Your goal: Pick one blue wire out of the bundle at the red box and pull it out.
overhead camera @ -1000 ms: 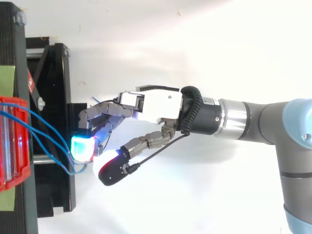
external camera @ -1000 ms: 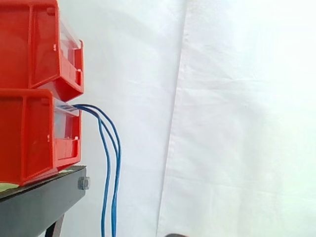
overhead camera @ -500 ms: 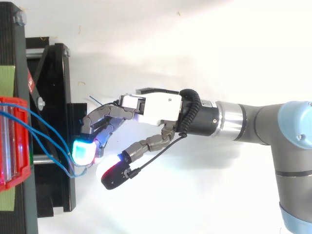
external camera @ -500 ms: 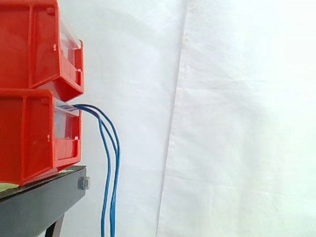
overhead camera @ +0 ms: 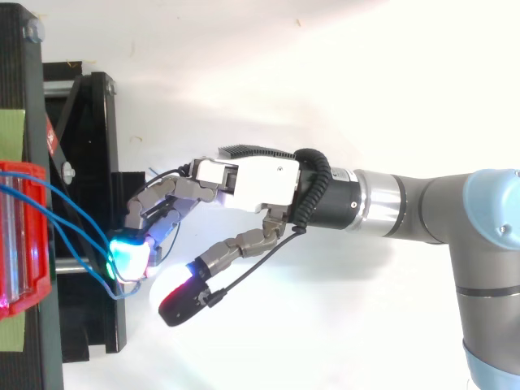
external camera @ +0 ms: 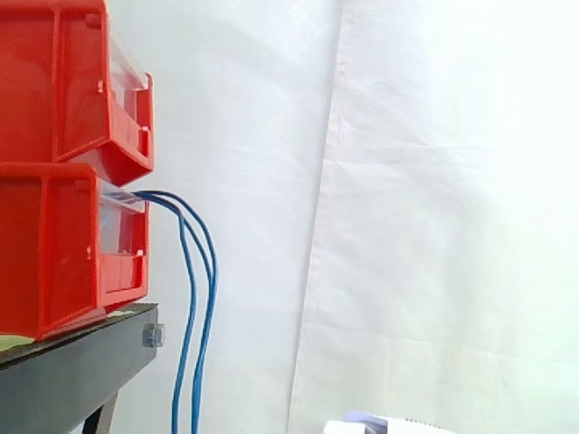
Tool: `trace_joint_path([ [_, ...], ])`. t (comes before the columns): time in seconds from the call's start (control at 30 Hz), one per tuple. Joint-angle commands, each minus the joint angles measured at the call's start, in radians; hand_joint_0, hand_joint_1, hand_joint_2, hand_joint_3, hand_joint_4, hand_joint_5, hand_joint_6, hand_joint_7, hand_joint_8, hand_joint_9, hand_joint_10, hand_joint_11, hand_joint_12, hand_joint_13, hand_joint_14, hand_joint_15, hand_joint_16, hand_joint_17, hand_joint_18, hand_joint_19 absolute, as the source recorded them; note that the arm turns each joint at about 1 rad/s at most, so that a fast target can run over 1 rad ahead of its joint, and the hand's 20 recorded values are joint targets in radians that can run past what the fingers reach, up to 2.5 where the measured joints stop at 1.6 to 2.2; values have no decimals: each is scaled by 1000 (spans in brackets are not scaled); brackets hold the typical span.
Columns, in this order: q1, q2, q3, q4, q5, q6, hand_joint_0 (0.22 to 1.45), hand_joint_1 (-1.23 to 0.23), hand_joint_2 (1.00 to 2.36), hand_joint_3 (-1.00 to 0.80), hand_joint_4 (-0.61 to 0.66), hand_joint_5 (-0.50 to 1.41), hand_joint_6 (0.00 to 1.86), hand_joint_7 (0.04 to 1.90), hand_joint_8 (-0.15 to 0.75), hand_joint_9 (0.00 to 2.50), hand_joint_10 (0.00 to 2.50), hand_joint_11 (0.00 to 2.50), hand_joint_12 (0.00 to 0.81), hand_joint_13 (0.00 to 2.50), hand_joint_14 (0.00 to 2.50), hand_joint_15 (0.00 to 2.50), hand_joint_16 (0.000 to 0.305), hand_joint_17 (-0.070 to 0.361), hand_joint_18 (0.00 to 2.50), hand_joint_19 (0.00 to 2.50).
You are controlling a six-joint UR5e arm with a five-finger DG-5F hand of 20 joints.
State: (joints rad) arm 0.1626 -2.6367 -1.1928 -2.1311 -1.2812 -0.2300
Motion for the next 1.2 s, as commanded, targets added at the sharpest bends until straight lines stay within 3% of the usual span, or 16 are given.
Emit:
trace_joint_path([
  [0.0, 0, 1, 15, 3, 0, -28, 501, -842, 1000, -500, 205, -216, 834, 745, 330, 900, 12, 784, 438, 805, 18, 527, 63, 141, 555, 289],
  [0.3, 0, 0, 18, 59, 0, -106, 510, -913, 1000, -500, 204, -229, 819, 736, 316, 845, 11, 780, 435, 776, 16, 506, 63, 141, 549, 257],
  [0.53, -9, 0, 2, 89, -1, -144, 537, -921, 1000, -500, 185, -229, 817, 737, 305, 841, 11, 775, 426, 768, 17, 513, 61, 138, 542, 248],
  [0.63, -12, -17, 4, 128, -3, -180, 546, -915, 1000, -500, 182, -227, 819, 735, 304, 846, 11, 783, 424, 771, 17, 502, 61, 137, 543, 256],
  [0.7, -12, -22, 7, 184, -3, -210, 548, -912, 1000, -500, 178, -226, 821, 731, 304, 847, 12, 781, 423, 772, 17, 505, 61, 136, 543, 253],
  [0.73, -12, -28, -8, 226, -4, -218, 549, -912, 1000, -500, 179, -225, 821, 739, 304, 848, 11, 778, 426, 772, 19, 509, 61, 136, 543, 247],
  [0.8, -12, -28, -22, 244, -3, -221, 551, -904, 1000, -500, 184, -224, 822, 739, 304, 856, 12, 788, 425, 772, 19, 506, 60, 136, 541, 258],
  [1.0, -12, -28, -62, 278, -1, -227, 560, -893, 1000, -500, 176, -222, 823, 740, 303, 857, 15, 781, 422, 775, 17, 502, 60, 135, 544, 262],
  [1.17, -14, -29, -71, 290, 0, -239, 584, -885, 1000, -500, 175, -220, 826, 751, 300, 868, 10, 782, 418, 777, 18, 503, 59, 133, 543, 273],
])
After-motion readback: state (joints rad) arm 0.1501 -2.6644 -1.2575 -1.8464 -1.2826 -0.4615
